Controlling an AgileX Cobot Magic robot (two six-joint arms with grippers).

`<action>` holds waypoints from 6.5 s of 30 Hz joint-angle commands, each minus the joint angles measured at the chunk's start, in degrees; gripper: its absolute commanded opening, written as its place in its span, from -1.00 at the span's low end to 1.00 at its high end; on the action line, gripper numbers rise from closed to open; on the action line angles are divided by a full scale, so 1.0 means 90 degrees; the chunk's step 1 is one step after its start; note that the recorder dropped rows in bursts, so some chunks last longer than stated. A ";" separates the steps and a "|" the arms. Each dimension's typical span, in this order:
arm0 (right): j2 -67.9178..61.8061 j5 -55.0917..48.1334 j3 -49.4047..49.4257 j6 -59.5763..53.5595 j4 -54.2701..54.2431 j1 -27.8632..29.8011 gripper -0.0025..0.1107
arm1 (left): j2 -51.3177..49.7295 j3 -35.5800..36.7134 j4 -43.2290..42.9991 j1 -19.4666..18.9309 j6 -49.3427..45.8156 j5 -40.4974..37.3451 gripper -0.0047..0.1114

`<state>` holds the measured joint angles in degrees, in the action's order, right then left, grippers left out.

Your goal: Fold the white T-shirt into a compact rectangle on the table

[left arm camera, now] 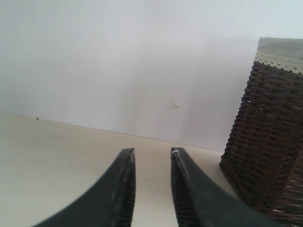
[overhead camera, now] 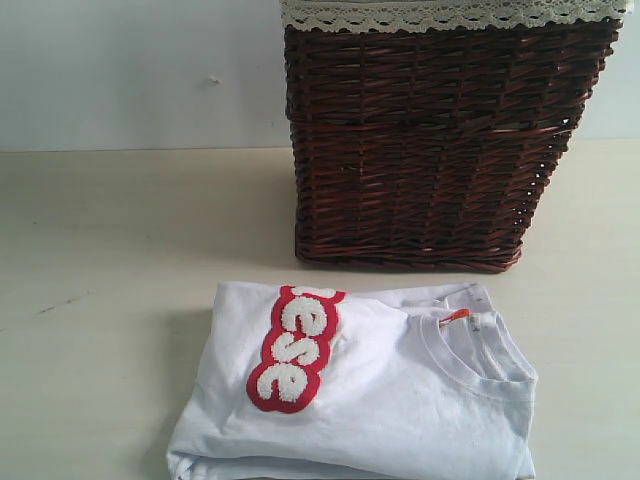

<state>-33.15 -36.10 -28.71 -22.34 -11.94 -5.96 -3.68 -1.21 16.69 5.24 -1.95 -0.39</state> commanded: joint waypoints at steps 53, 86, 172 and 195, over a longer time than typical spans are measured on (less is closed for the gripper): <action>0.0041 0.0052 0.0035 -0.0002 -0.0003 -0.0007 -0.96 | 0.0408 0.0135 -0.0759 -0.0326 0.0102 -0.2386 -0.43; 0.2008 0.0834 0.0791 0.1515 -0.0325 0.1226 -0.96 | 0.0408 0.0135 -0.0759 -0.0326 0.0102 -0.2386 -0.43; 0.3683 0.1890 0.3190 0.2828 0.1453 0.1226 -0.96 | 0.0408 0.0135 -0.0759 -0.0326 0.0102 -0.2371 -0.43; 0.3683 0.1890 0.3190 0.2826 0.1438 0.1226 -0.96 | 0.0408 0.0135 -0.0759 -0.0326 0.0102 -0.2371 -0.43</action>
<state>-0.38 -19.88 -0.23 3.16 0.77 4.85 -0.33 0.01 9.44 2.38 -0.82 -22.37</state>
